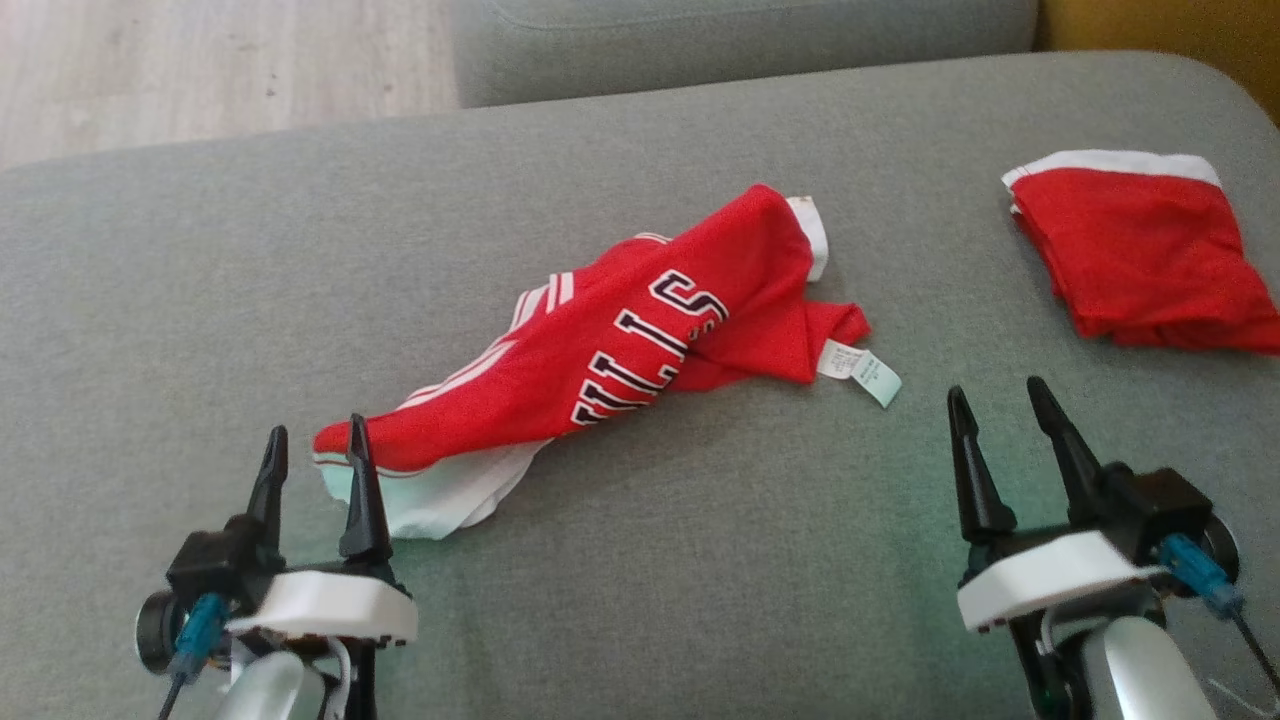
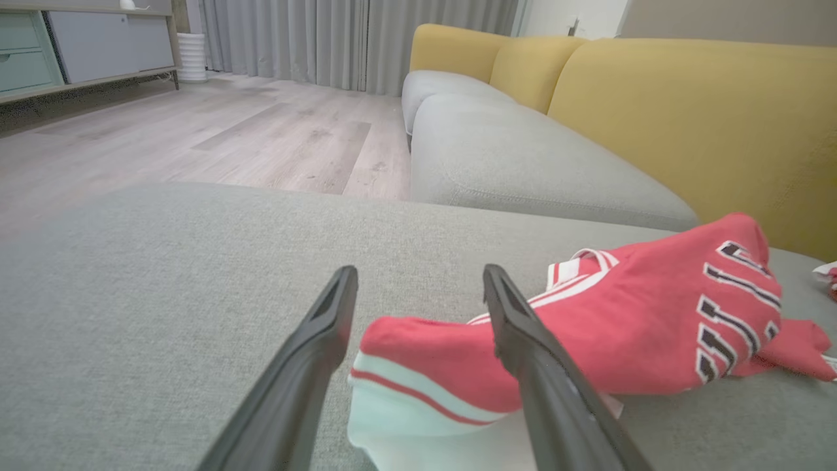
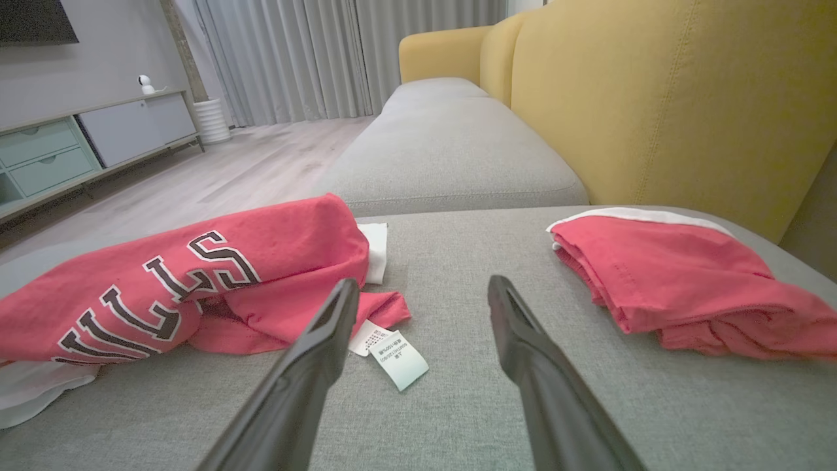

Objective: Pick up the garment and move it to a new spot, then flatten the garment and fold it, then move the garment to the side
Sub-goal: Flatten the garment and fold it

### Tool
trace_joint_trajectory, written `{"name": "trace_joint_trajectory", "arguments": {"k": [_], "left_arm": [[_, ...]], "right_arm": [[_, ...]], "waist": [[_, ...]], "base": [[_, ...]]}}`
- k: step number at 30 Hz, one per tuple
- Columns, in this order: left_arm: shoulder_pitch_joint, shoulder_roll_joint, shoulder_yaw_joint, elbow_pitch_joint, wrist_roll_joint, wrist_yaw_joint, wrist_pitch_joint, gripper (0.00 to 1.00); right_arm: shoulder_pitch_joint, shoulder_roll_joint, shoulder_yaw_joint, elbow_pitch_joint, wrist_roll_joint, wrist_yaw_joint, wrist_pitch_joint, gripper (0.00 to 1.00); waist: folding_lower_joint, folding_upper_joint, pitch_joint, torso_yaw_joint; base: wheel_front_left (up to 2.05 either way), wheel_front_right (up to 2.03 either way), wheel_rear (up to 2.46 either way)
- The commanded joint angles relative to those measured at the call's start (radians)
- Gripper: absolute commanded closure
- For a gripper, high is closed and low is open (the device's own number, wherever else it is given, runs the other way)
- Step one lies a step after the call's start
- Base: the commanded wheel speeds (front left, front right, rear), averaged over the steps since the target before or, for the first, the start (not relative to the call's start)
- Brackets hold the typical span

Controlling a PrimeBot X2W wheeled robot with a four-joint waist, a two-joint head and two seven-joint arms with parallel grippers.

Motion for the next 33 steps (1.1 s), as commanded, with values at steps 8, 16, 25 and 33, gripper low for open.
{"name": "trace_joint_trajectory", "arguments": {"k": [8,16,25,33], "left_arm": [[0.040,0.005,0.027,-0.146,0.035,0.000,-0.019,0.00],[0.035,-0.059,-0.023,-0.234,0.074,-0.003,-0.020,0.00],[0.016,-0.095,-0.031,-0.249,0.096,-0.018,-0.020,0.00],[0.028,-0.103,-0.004,-0.251,0.110,-0.025,-0.020,0.00]], "right_arm": [[-0.001,-0.005,0.003,-0.041,-0.043,0.007,0.018,0.00],[-0.133,-0.005,0.029,0.058,-0.127,0.007,0.104,0.00],[-0.270,-0.018,0.030,0.291,-0.196,0.007,0.149,0.00],[-0.337,-0.015,0.055,0.389,-0.173,0.007,0.096,0.94]], "waist": [[0.0000,0.0000,-0.009,0.074],[0.0000,0.0000,0.067,0.157],[0.0000,0.0000,0.113,0.215],[0.0000,0.0000,0.112,0.206]], "base": [[0.00,0.00,0.00],[0.00,0.00,0.00],[0.00,0.00,0.00],[0.00,0.00,0.00]]}}
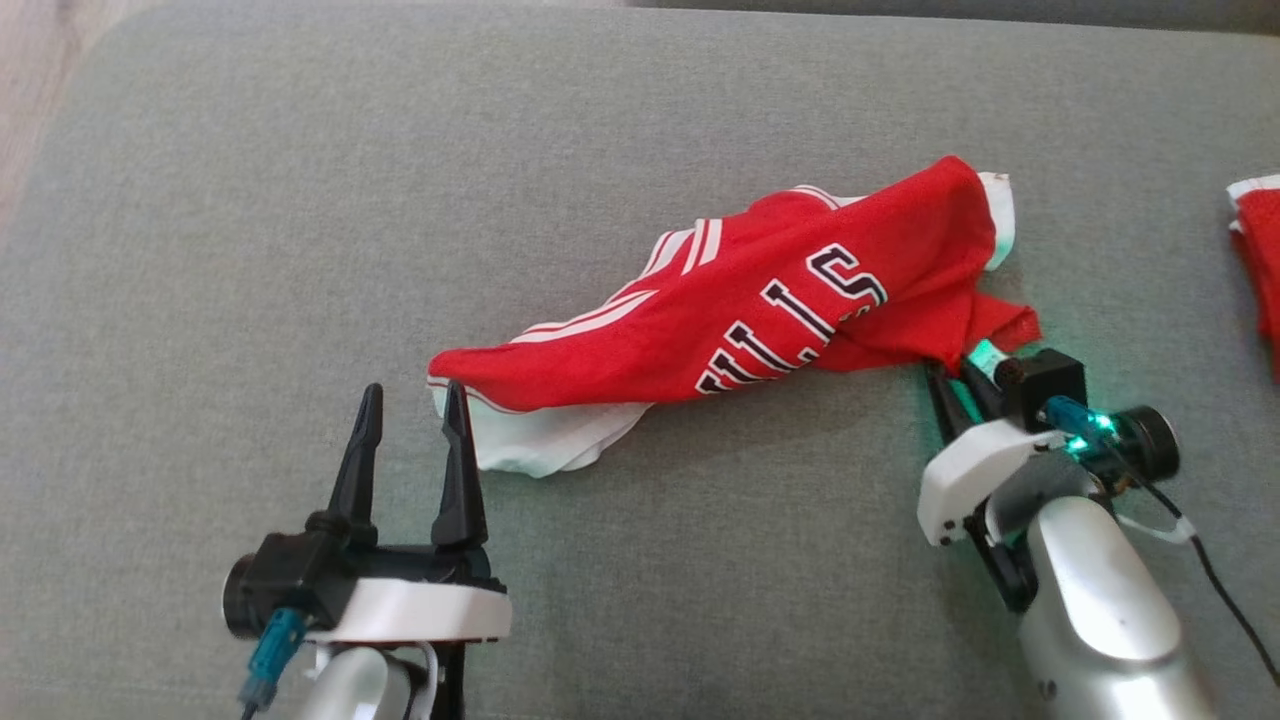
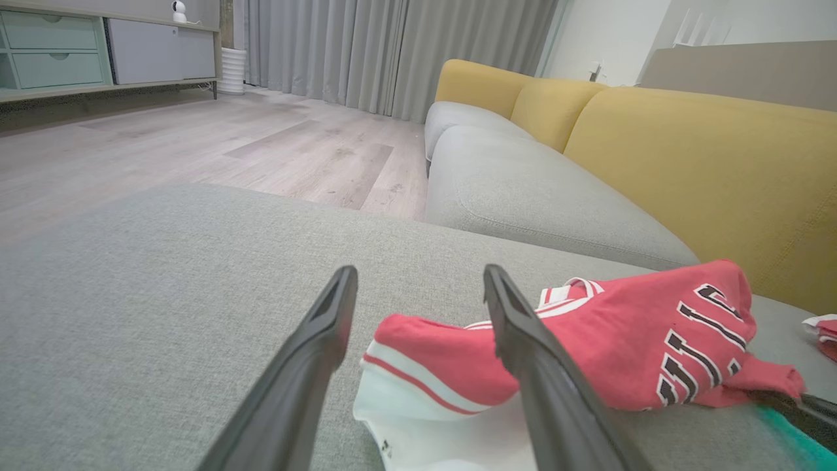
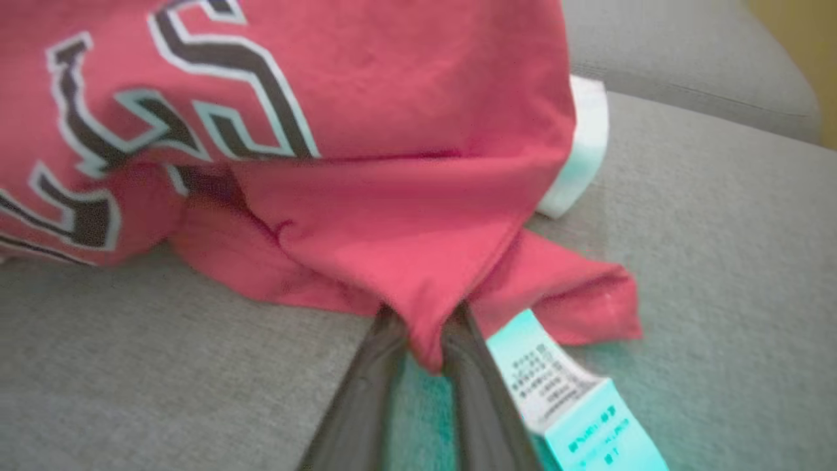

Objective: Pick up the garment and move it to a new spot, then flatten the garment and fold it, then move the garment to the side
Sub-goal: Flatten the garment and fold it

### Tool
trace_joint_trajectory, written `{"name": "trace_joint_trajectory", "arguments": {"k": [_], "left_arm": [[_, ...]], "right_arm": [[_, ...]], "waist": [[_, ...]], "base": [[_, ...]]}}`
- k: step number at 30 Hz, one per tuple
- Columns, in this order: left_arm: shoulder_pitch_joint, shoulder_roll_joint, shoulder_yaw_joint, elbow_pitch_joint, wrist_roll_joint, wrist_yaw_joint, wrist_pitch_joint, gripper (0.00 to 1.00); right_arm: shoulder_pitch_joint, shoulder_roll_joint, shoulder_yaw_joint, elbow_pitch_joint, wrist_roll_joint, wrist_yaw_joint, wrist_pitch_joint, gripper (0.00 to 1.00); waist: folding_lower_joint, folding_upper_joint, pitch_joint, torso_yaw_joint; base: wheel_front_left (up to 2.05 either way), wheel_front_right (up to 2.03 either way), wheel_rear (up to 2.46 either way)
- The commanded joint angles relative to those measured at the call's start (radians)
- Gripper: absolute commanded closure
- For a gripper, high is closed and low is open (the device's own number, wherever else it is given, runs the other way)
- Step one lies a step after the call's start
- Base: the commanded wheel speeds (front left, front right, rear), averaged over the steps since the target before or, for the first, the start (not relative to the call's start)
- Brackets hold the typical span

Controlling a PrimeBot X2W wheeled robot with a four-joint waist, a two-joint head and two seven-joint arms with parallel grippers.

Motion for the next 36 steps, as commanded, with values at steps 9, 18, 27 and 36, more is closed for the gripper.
{"name": "trace_joint_trajectory", "arguments": {"k": [9,18,27,36], "left_arm": [[-0.002,0.003,0.039,-0.020,0.022,-0.004,-0.010,0.00],[0.022,0.010,0.043,-0.023,0.019,0.004,-0.009,0.00],[0.042,0.009,0.048,-0.037,0.009,0.009,-0.009,0.00],[0.018,-0.003,0.046,-0.044,0.014,-0.004,-0.009,0.00]], "right_arm": [[-0.042,-0.004,0.078,-0.127,0.003,0.007,-0.162,1.00],[0.041,-0.078,0.113,-0.556,0.001,0.007,-0.102,1.00],[0.155,-0.185,0.095,-1.034,0.003,0.007,0.110,1.00],[0.161,-0.233,0.059,-0.994,0.038,0.007,0.234,1.00]], "waist": [[-0.0002,0.0000,-0.053,-0.068],[-0.0002,0.0000,-0.120,-0.132],[-0.0002,0.0000,-0.149,-0.144],[-0.0002,0.0000,-0.090,-0.089]], "base": [[0.00,0.00,0.00],[0.00,0.00,0.00],[0.00,0.00,0.00],[0.00,0.00,0.00]]}}
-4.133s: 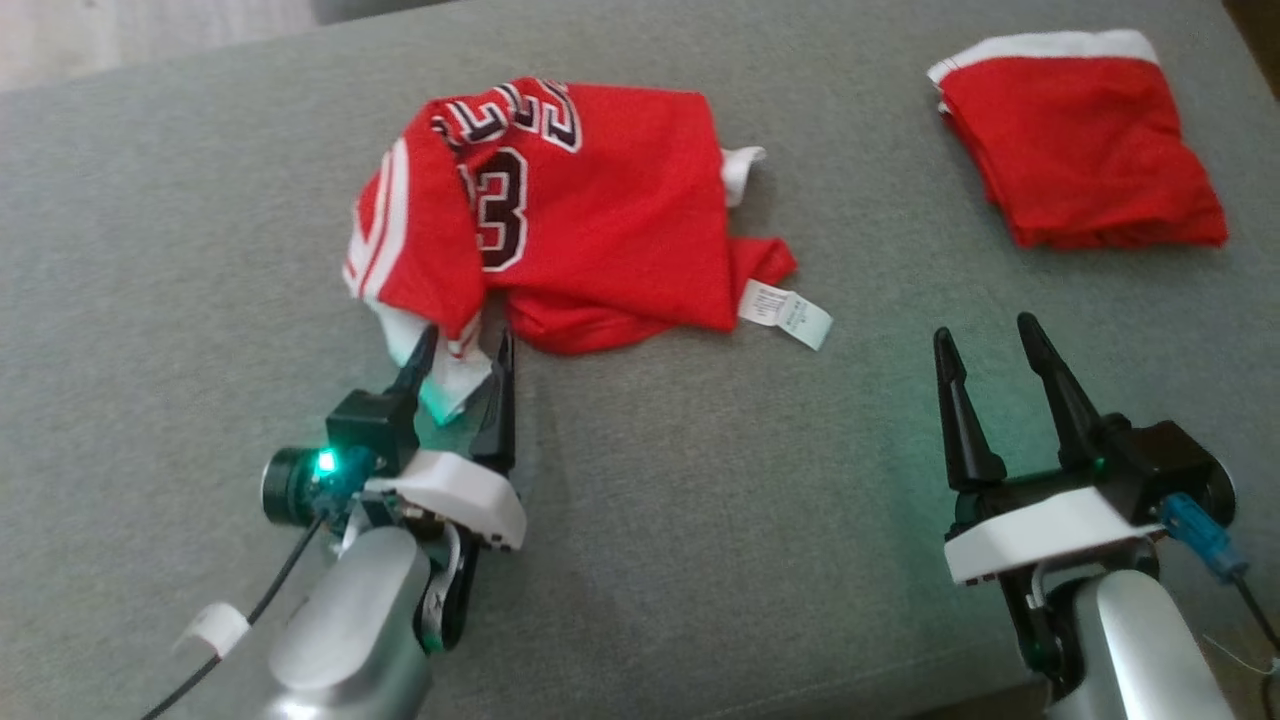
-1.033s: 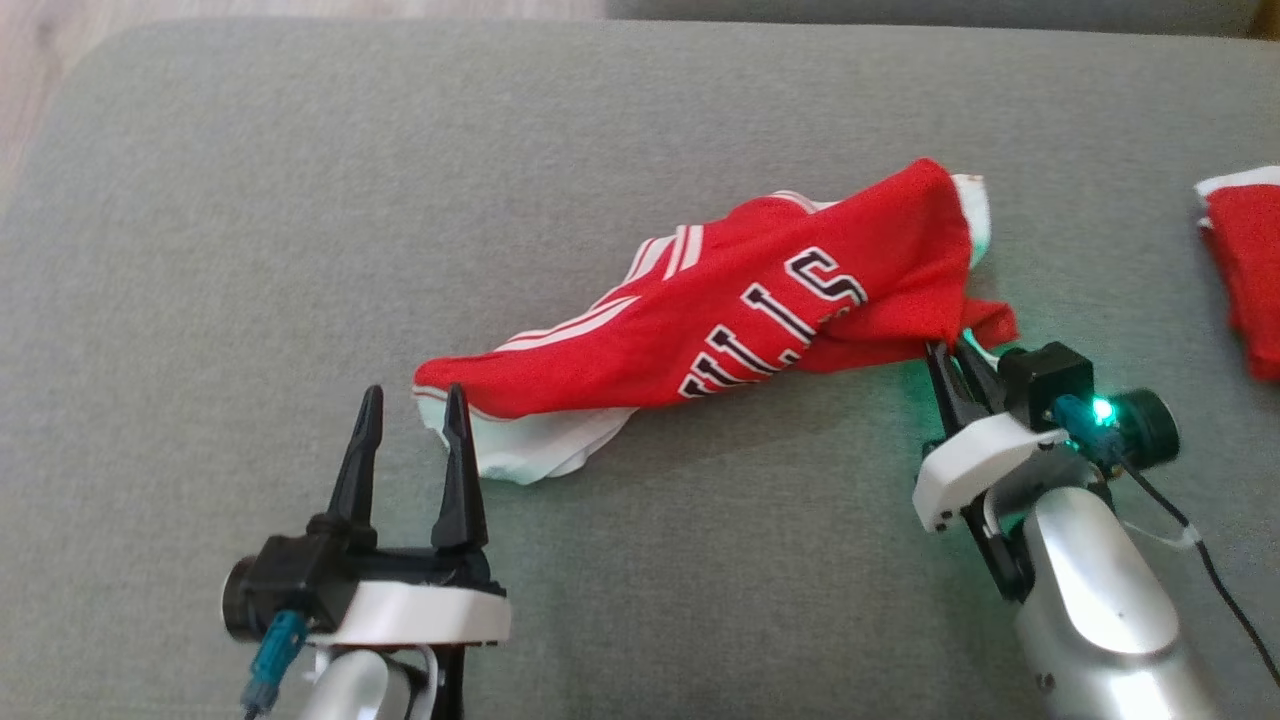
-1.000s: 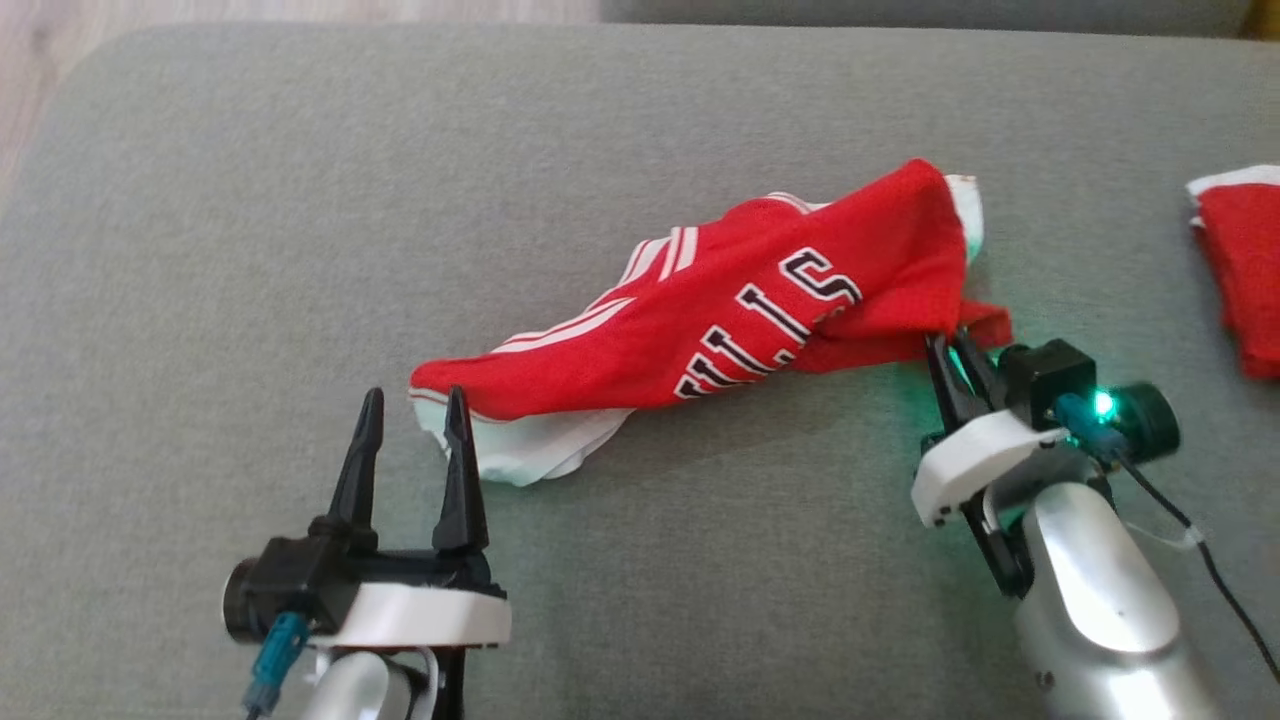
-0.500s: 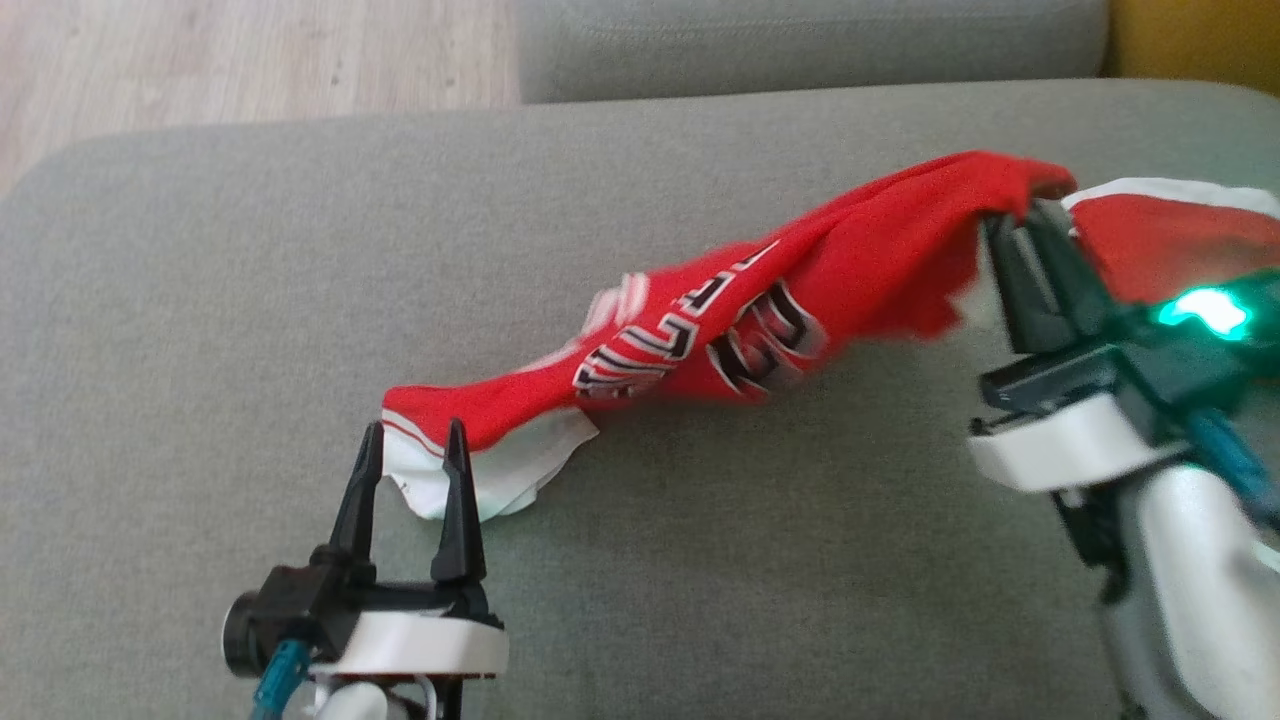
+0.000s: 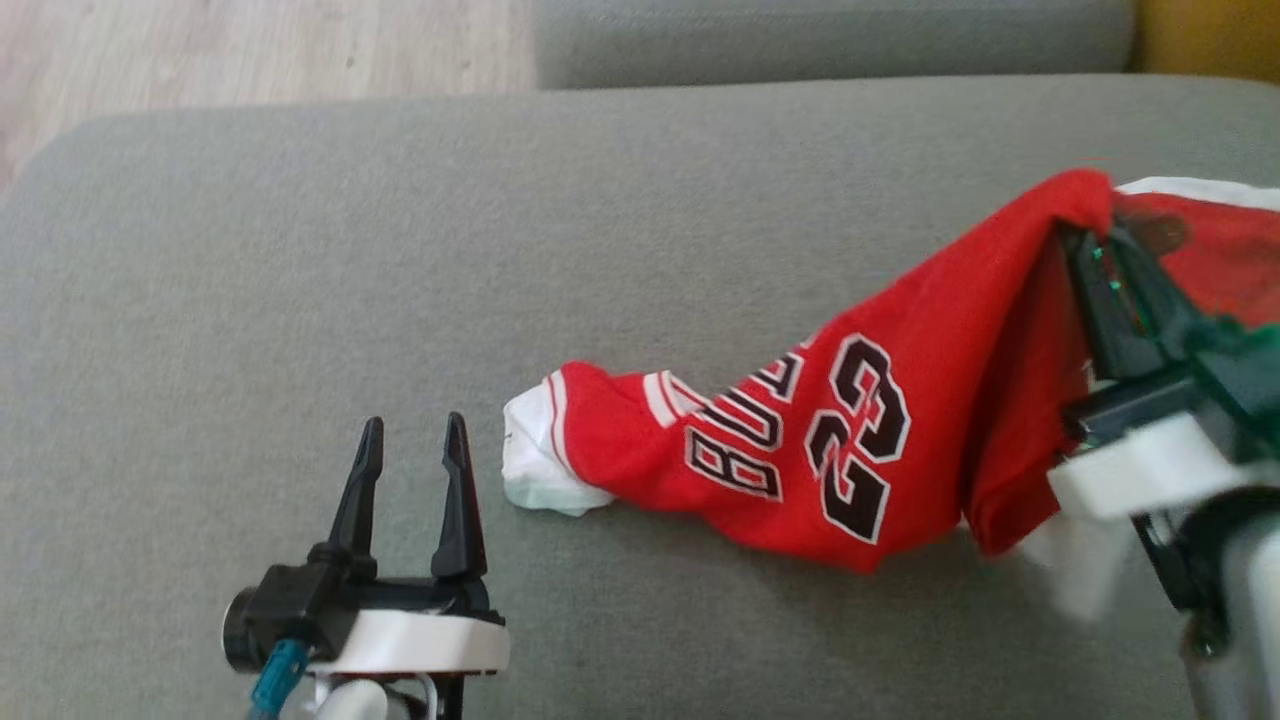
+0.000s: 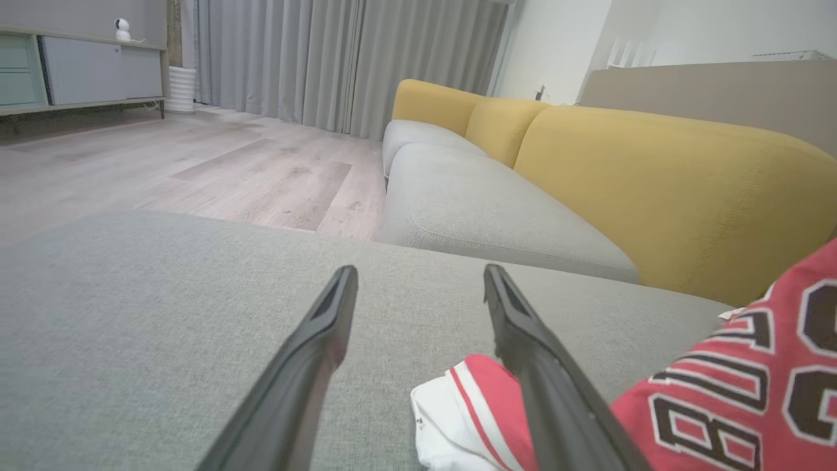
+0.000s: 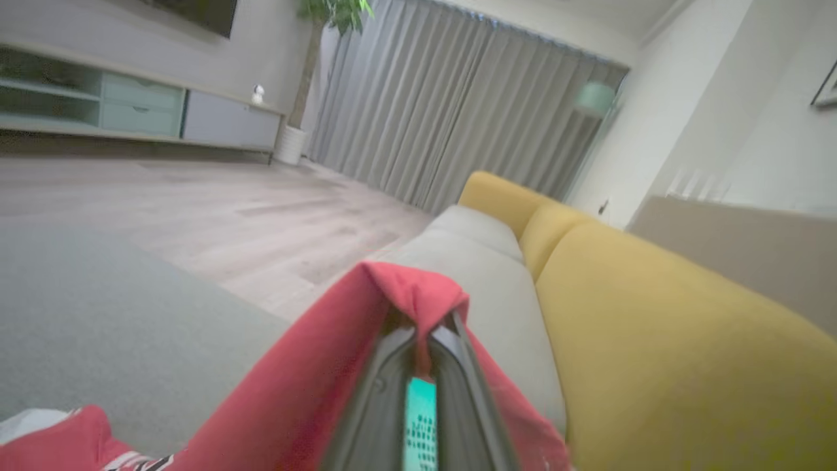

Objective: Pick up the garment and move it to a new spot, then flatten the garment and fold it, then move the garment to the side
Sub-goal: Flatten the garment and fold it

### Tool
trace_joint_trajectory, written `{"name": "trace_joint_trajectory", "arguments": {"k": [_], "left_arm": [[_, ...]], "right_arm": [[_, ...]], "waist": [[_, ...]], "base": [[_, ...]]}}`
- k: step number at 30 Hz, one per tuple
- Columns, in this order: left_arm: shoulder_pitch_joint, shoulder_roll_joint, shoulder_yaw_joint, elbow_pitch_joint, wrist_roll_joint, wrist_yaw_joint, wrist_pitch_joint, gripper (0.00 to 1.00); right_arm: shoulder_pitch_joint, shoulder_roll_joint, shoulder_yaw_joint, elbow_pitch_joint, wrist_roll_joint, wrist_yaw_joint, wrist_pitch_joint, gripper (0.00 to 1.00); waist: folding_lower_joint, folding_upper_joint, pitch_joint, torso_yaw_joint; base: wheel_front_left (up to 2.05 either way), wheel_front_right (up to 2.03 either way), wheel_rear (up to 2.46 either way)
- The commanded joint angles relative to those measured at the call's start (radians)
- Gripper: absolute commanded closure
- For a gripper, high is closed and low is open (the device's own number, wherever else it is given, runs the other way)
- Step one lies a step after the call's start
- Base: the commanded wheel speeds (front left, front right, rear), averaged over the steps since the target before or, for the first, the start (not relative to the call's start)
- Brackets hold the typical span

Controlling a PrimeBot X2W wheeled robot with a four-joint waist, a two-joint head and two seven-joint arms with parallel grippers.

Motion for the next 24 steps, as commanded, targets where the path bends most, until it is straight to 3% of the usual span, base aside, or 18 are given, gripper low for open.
{"name": "trace_joint_trajectory", "arguments": {"k": [1,5,6,7,9,17,18,20,24], "left_arm": [[-0.044,-0.004,0.037,-0.035,0.001,-0.005,-0.009,0.00],[-0.069,-0.013,0.032,-0.034,0.010,-0.017,-0.009,0.00],[-0.069,-0.013,0.032,-0.034,0.010,-0.017,-0.009,0.00],[-0.083,-0.021,0.025,-0.032,0.016,-0.025,-0.009,0.00],[-0.096,-0.030,0.015,-0.029,0.022,-0.033,-0.009,0.00],[-0.128,-0.055,-0.018,-0.009,0.037,-0.054,-0.009,0.00],[-0.130,-0.058,-0.019,-0.005,0.038,-0.056,-0.009,0.00],[-0.132,-0.062,-0.021,0.002,0.040,-0.060,-0.009,0.00],[-0.134,-0.068,-0.019,0.008,0.044,-0.061,-0.009,0.00]], "right_arm": [[-0.075,-0.035,0.024,0.049,0.020,0.007,0.002,1.00],[-0.219,-0.082,0.042,0.268,0.045,0.007,-0.017,1.00],[-0.219,-0.082,0.042,0.268,0.045,0.007,-0.017,1.00],[-0.308,-0.111,0.055,0.396,0.042,0.007,-0.028,1.00],[-0.398,-0.125,0.062,0.524,0.033,0.007,-0.040,1.00],[-0.645,-0.103,0.039,0.865,-0.052,0.007,-0.079,1.00],[-0.667,-0.092,0.037,0.900,-0.065,0.007,-0.087,0.80],[-0.702,-0.069,0.038,0.967,-0.082,0.007,-0.104,0.00],[-0.755,-0.028,0.031,1.065,-0.103,0.007,-0.175,0.00]], "waist": [[0.0001,0.0000,0.034,0.030],[0.0001,0.0000,0.077,0.069],[0.0001,0.0000,0.077,0.069],[0.0001,0.0000,0.095,0.094],[0.0001,0.0000,0.110,0.118],[0.0001,0.0000,0.146,0.200],[0.0001,0.0000,0.149,0.205],[0.0001,0.0000,0.154,0.214],[0.0001,0.0000,0.159,0.216]], "base": [[0.00,0.00,0.00],[0.00,0.00,0.00],[0.00,0.00,0.00],[0.00,0.00,0.00],[0.00,0.00,0.00],[0.00,0.00,0.00],[0.00,0.00,0.00],[0.00,0.00,0.00],[0.00,0.00,0.00]]}}
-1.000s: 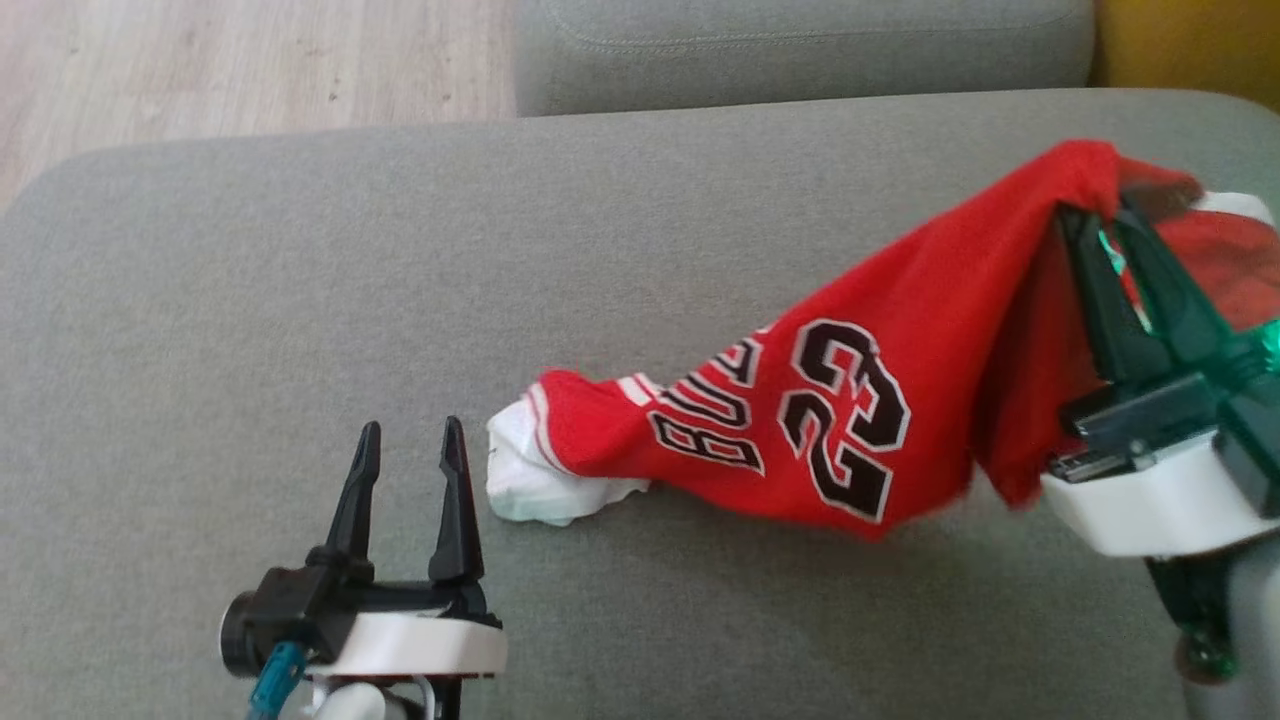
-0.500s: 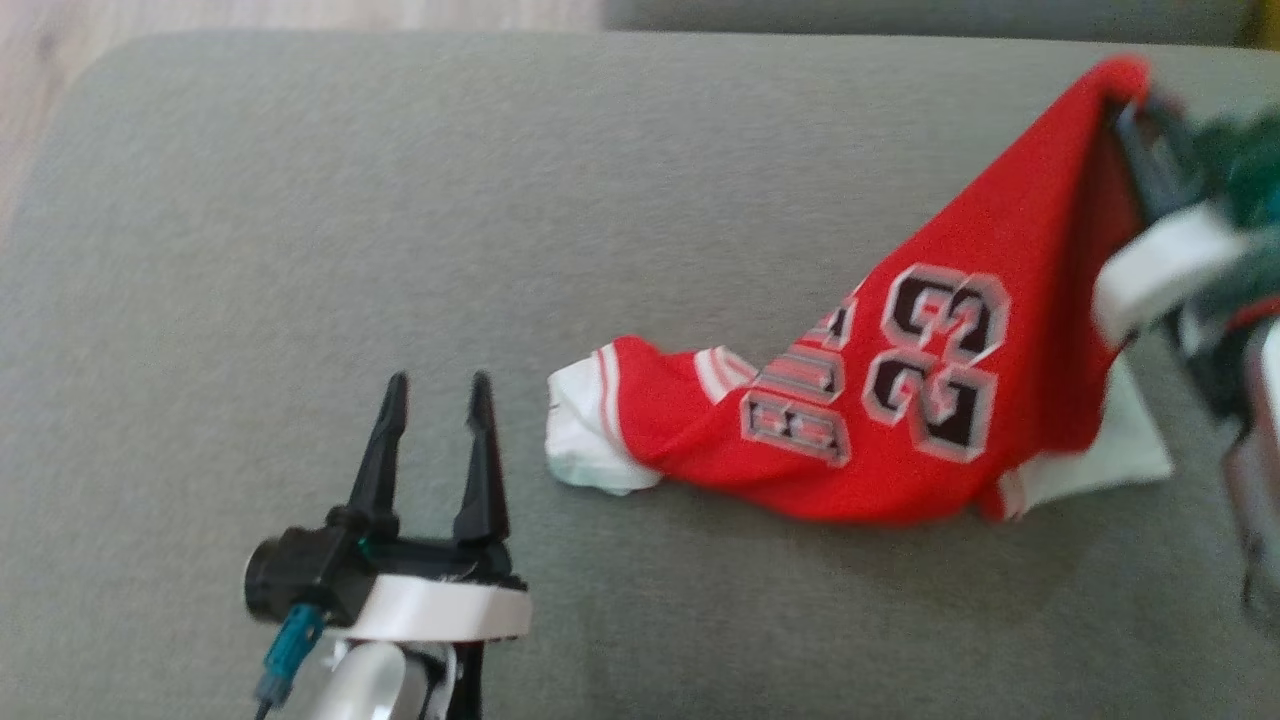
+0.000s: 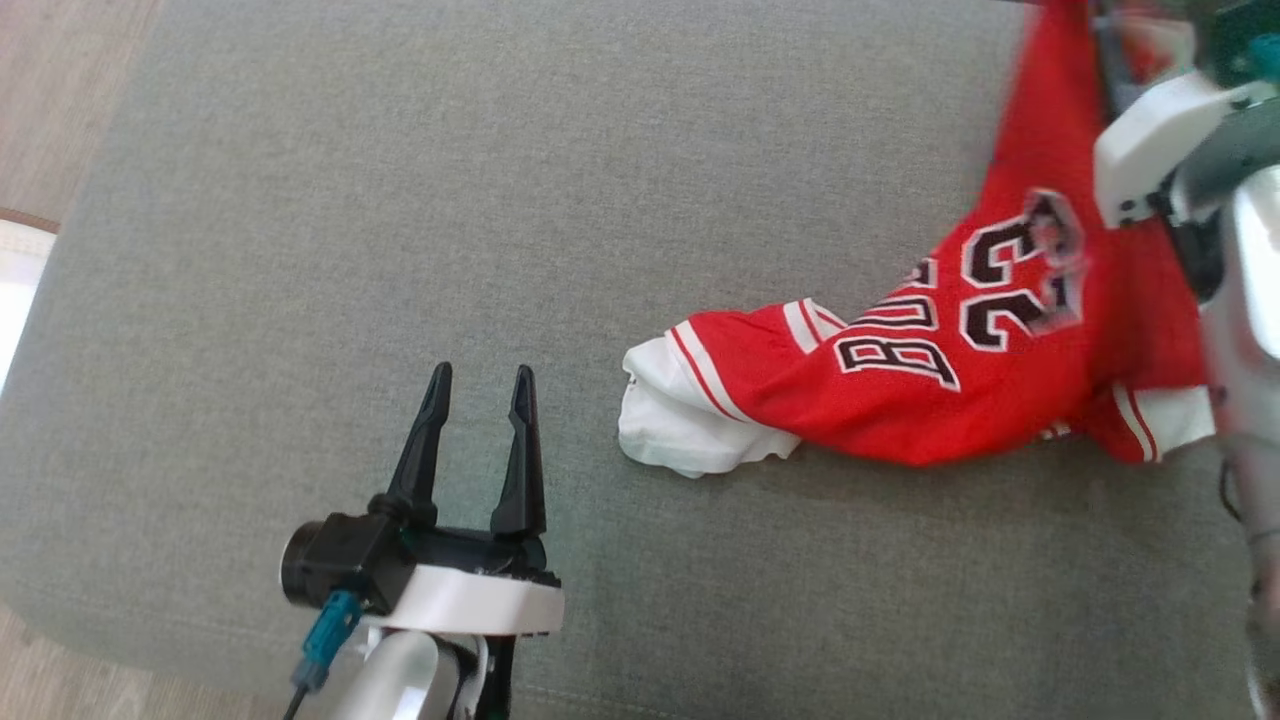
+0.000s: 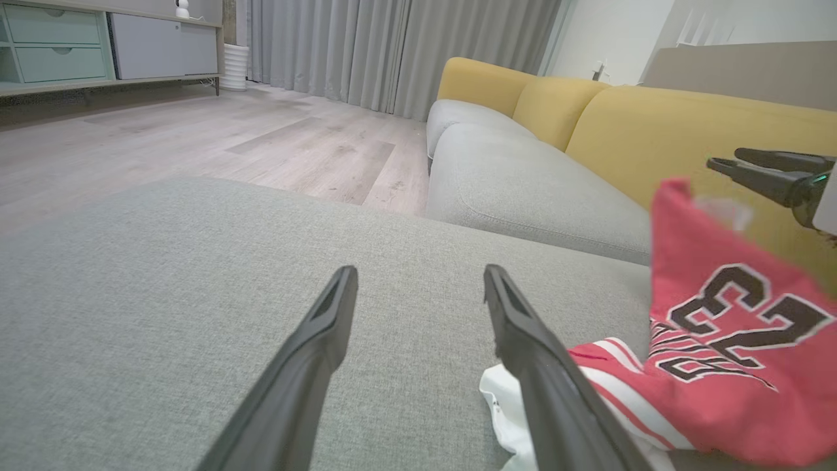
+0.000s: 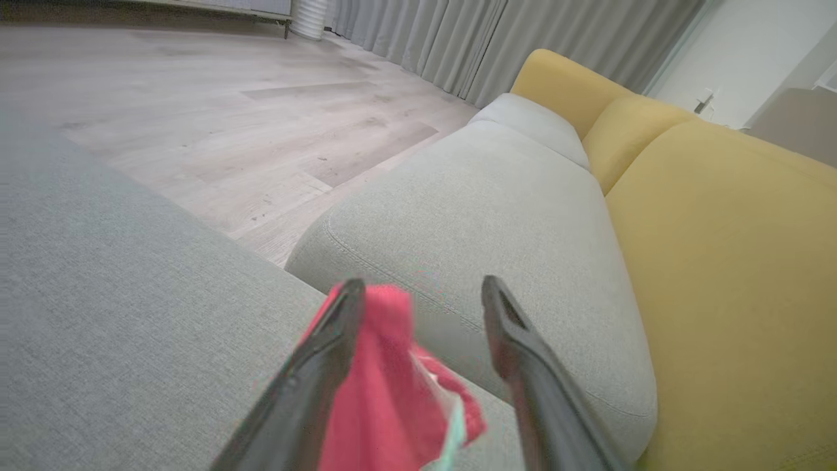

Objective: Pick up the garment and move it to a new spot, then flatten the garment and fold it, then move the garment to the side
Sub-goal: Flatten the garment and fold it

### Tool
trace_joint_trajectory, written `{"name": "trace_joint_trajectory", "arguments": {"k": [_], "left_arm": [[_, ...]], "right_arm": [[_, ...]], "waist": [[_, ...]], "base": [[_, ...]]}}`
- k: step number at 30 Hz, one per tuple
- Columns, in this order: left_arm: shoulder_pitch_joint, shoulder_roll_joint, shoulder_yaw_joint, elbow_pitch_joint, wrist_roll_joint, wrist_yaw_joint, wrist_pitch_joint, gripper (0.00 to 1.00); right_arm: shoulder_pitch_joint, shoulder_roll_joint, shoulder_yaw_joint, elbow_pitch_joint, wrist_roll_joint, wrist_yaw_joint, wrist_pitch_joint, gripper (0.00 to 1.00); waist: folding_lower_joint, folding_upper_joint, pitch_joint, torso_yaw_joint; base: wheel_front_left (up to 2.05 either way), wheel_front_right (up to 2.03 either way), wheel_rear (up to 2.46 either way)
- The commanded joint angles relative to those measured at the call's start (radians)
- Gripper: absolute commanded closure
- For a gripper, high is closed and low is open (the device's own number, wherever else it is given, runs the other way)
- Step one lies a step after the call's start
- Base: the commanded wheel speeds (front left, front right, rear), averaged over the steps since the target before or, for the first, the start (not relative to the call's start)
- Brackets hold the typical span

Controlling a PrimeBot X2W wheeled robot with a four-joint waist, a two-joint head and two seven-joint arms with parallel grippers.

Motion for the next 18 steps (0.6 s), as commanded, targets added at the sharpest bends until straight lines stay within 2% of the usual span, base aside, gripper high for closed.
{"name": "trace_joint_trajectory", "arguments": {"k": [1,9,18], "left_arm": [[-0.038,-0.004,0.028,-0.025,0.008,0.000,-0.009,0.00],[-0.028,-0.005,0.057,-0.017,0.019,-0.004,-0.009,0.00],[0.011,0.010,0.086,-0.008,0.020,0.000,-0.009,0.00]], "right_arm": [[-0.044,0.015,0.003,-0.014,-0.007,0.007,-0.028,0.00],[-0.053,0.077,-0.002,0.056,0.031,0.007,-0.144,0.00],[0.131,0.146,-0.063,-0.019,0.113,0.007,-0.212,0.00]], "waist": [[-0.0002,0.0000,-0.001,-0.006],[-0.0002,0.0000,-0.033,-0.077],[-0.0002,0.0000,-0.109,-0.182]], "base": [[0.00,0.00,0.00],[0.00,0.00,0.00],[0.00,0.00,0.00]]}}
